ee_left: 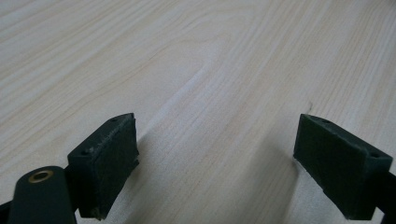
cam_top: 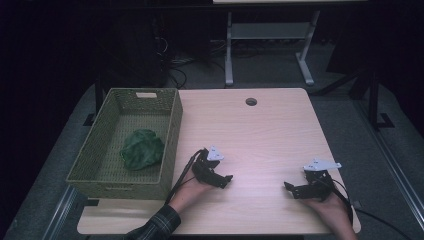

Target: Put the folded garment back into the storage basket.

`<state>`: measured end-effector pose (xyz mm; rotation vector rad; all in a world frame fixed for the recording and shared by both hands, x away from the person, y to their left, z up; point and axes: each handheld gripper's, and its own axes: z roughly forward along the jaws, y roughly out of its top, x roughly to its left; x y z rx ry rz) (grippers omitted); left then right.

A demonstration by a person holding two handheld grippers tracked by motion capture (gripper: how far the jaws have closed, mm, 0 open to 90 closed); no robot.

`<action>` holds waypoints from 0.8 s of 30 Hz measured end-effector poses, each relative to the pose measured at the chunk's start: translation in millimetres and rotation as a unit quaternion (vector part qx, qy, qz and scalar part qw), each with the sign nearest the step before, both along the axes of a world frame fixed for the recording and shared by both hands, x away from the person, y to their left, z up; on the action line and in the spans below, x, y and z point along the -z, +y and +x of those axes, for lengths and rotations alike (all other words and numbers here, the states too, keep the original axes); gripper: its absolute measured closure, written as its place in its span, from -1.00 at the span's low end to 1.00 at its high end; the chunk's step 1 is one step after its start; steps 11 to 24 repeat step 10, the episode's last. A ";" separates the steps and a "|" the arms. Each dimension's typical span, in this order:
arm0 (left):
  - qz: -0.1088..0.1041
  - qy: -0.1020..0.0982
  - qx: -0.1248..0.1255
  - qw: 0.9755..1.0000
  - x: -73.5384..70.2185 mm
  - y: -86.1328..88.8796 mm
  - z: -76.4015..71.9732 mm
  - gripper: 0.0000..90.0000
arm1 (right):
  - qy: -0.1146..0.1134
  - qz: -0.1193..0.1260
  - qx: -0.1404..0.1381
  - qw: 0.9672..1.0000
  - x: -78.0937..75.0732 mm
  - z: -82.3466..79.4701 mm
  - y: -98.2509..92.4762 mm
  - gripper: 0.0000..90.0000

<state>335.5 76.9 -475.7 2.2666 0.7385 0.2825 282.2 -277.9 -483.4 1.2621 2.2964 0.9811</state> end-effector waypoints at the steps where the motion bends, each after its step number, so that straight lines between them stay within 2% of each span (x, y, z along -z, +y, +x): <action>1: 0.000 -0.001 0.000 1.000 0.4 -0.7 -0.7 -0.72 | 0.000 0.000 0.000 1.000 0.0 0.0 0.0 -0.89; 2: 0.004 -0.007 0.002 1.000 0.8 -0.8 -1.2 -0.72 | 0.000 0.000 0.000 1.000 0.0 0.0 0.0 -0.89; 5: -0.004 -0.015 0.000 1.000 2.9 -0.2 -2.8 -0.72 | 0.000 0.000 0.000 1.000 0.0 0.0 0.0 -0.89; 24: -0.006 -0.014 0.000 1.000 3.1 -0.2 -3.1 -0.72 | 0.000 0.000 0.000 1.000 0.0 0.0 0.0 -0.89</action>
